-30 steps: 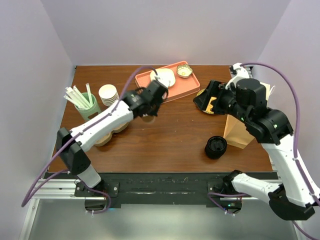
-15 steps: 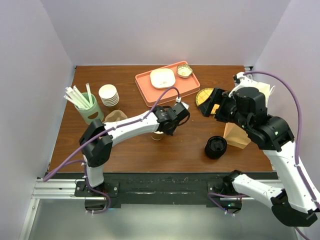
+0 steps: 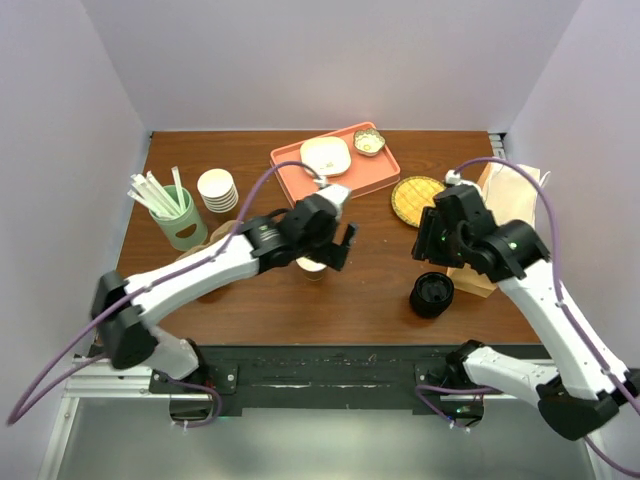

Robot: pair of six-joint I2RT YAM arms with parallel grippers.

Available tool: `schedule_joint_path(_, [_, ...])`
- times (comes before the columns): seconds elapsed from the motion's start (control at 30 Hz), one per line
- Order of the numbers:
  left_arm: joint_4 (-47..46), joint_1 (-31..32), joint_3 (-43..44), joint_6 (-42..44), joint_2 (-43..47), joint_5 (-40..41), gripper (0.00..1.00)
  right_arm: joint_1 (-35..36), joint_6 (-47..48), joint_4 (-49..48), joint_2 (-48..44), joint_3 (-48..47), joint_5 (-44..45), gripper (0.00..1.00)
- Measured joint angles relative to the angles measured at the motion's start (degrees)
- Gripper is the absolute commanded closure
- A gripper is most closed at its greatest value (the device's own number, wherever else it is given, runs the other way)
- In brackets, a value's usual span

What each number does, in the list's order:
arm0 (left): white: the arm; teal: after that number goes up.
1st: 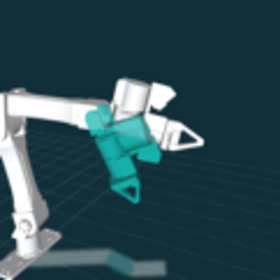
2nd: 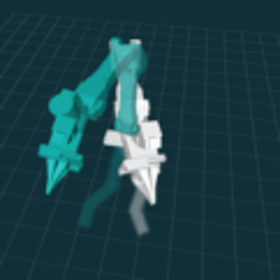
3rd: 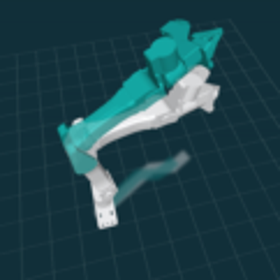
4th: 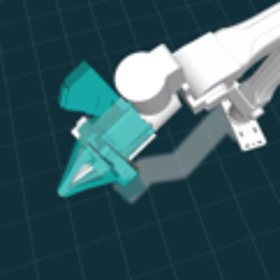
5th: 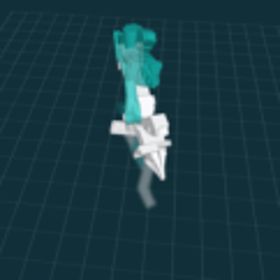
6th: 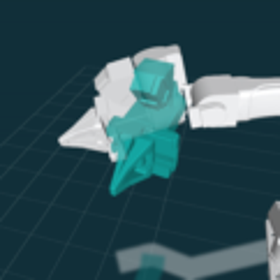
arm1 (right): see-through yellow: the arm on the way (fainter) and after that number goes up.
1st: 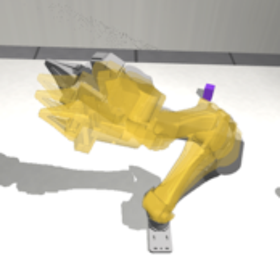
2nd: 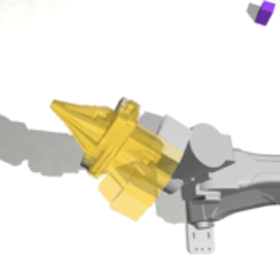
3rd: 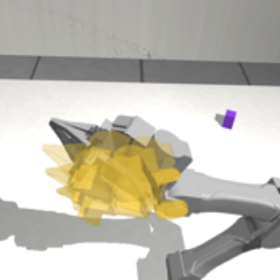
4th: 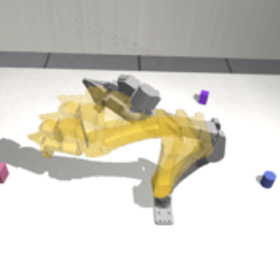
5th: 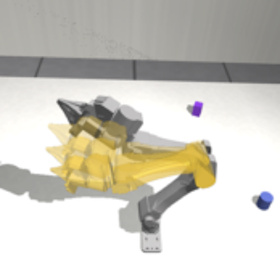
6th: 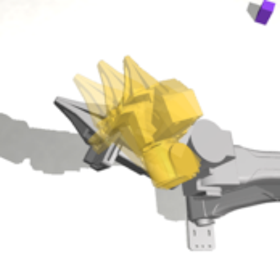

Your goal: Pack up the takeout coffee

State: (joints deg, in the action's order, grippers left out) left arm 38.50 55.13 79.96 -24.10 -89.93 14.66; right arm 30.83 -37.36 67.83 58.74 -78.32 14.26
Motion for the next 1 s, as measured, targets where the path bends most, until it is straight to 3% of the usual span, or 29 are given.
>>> schedule_joint_path(0.17, [-6.34,-3.82,-13.84,-1.95,15.13,-1.84,0.00,0.00,-0.24,1.90,4.11,6.14,0.42,0.49])
schedule_joint_path(0.33, [-8.37,-4.35,-20.04,-2.32,21.18,-2.29,0.00,0.00,-0.68,1.36,5.84,12.55,0.35,0.54])
schedule_joint_path(1.0, [-8.72,-4.33,-20.72,-0.79,25.90,-0.48,0.00,0.00,-0.72,-7.32,15.12,21.20,1.84,0.66])
